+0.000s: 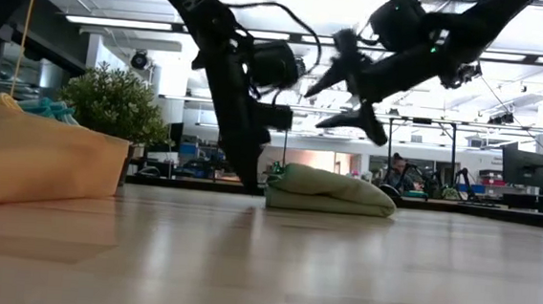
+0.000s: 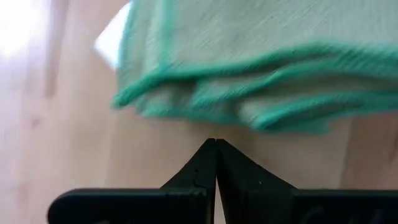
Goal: Fold microfiber towels
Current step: Put the green folded microfiber towel into the orange bin
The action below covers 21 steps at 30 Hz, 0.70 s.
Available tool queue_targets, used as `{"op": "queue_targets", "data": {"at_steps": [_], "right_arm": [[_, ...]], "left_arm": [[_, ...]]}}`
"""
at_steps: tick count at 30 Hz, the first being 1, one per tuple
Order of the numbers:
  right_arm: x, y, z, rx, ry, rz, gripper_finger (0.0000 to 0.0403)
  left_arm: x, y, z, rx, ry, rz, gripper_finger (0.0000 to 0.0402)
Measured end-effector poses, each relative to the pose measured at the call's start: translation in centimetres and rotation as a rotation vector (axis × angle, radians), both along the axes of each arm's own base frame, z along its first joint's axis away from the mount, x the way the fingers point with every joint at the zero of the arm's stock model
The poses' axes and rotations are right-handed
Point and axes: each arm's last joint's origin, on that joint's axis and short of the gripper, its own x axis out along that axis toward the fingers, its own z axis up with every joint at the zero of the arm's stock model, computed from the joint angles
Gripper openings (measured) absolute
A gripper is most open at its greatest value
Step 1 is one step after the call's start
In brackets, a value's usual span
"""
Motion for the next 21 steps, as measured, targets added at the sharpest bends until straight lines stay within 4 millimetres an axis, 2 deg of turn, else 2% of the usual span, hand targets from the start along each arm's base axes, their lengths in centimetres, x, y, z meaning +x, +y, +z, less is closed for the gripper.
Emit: {"op": "queue_targets", "data": {"at_steps": [5, 7, 9, 12, 15, 21], "right_arm": [[-2.8, -0.6, 2.2, -0.202, 0.066, 0.069, 0.0233], [-3.8, -0.5, 3.3, -0.266, 0.084, 0.093, 0.0233], [-4.6, -0.3, 3.3, -0.293, 0.144, 0.113, 0.0233], [-5.6, 0.0, 3.5, -0.338, 0.201, 0.154, 0.0233], [-6.4, 0.5, 2.9, -0.372, 0.304, 0.223, 0.0233], [-7.6, 0.7, 1.9, -0.396, 0.465, 0.283, 0.0233]], "left_arm": [[-1.2, 1.1, 3.5, 0.037, -0.059, 0.01, 0.0], [-1.5, 1.4, 4.1, 0.044, -0.071, 0.015, 0.0], [-1.8, 1.4, 4.9, 0.032, -0.096, 0.01, 0.0], [-1.3, 1.1, 6.6, -0.03, -0.237, -0.052, 0.0], [-0.4, 0.2, 6.8, -0.114, -0.337, -0.144, 0.0], [2.3, -1.5, 5.8, -0.069, -0.461, -0.224, 0.0]]}}
